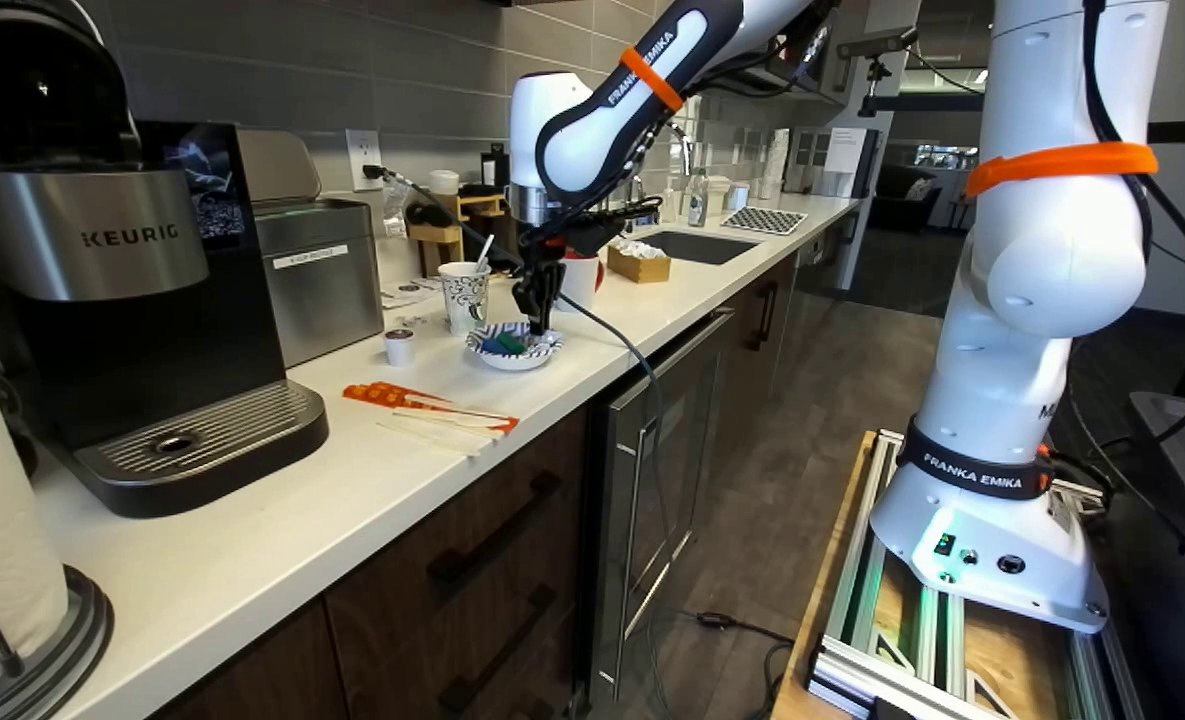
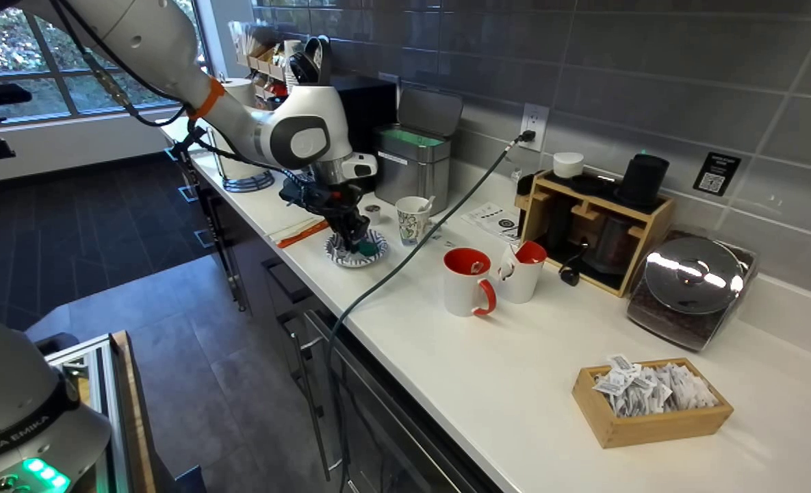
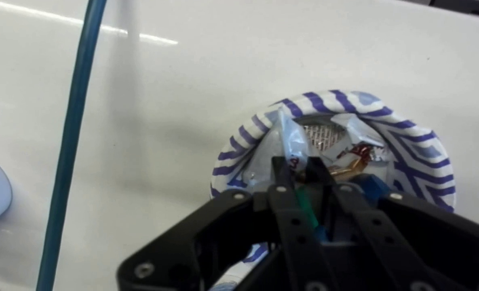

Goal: Take the packet out of the bowl

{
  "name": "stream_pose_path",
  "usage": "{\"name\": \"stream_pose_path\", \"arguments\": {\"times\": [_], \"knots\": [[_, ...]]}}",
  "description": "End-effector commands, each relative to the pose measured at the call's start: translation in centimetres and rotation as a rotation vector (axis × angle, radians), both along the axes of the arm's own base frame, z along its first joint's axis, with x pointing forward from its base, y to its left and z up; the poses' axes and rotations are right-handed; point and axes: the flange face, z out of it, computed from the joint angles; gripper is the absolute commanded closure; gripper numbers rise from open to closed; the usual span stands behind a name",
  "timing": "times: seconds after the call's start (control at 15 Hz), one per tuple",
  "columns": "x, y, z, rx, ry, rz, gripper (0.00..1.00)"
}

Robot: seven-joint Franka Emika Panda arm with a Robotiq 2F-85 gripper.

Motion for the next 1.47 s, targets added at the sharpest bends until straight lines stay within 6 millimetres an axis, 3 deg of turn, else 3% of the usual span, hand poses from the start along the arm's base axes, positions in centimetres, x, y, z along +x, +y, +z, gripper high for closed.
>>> {"name": "stream_pose_path", "arguments": {"times": [0.0, 0.27, 0.67, 0.8, 1.07, 1.4], "knots": [[-0.7, 0.3, -0.1, 0.013, 0.019, 0.012, 1.0], [-0.9, 0.6, 0.6, 0.0, 0.016, -0.002, 1.0], [-2.4, 0.4, 8.5, -0.012, -0.11, -0.032, 1.0], [-3.1, 1.4, 10.7, 0.013, -0.115, -0.01, 1.0], [-5.1, 6.2, 11.8, 0.064, -0.099, 0.023, 1.0], [-5.4, 13.5, 9.3, 0.092, -0.117, -0.031, 1.0]]}}
